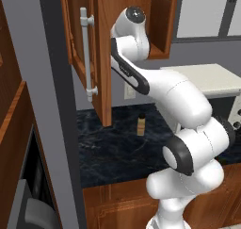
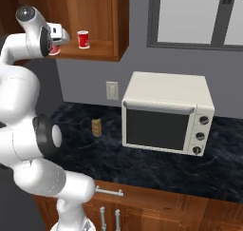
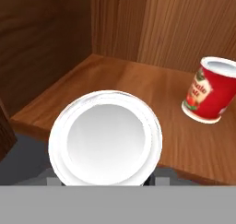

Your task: Restock the canned food cabinet by taking the new fresh canned food from the counter and placing it in the cabinet. Then, take the old canned food from the cabinet and place it on the counter.

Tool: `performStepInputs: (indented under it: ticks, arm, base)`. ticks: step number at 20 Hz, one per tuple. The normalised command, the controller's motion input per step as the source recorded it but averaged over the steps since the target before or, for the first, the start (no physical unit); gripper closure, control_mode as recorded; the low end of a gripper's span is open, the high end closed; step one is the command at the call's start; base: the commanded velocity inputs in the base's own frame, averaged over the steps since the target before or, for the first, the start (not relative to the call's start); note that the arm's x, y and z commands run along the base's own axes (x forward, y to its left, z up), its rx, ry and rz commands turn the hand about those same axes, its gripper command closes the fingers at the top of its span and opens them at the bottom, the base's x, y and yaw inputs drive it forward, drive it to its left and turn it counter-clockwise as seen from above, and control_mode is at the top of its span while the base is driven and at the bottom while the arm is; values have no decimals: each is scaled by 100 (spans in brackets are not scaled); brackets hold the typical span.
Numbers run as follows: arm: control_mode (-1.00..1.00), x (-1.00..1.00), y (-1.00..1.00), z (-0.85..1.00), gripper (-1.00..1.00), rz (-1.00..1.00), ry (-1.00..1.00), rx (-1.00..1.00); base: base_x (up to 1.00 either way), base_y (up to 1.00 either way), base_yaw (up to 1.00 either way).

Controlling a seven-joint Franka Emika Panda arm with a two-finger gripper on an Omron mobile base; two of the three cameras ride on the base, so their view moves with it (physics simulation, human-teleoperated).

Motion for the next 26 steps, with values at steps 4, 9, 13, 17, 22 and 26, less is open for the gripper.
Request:
performStepInputs:
  ticks: [4,9,13,17,22,26]
  arm:
    - [-100,64,10,0,100,0,0,-3]
    - [-100,64,7,0,100,0,0,-2]
    - [-100,50,12,0,-100,0,0,-3]
    - [-100,43,18,0,-100,0,0,-4]
    - [-100,18,1,0,-100,0,0,-1]
    - [-100,0,0,0,-100,0,0,0]
  base:
    - [0,0,0]
    - [0,0,0]
    - [0,0,0]
    - [0,0,0]
    - [0,0,0]
    - [0,0,0]
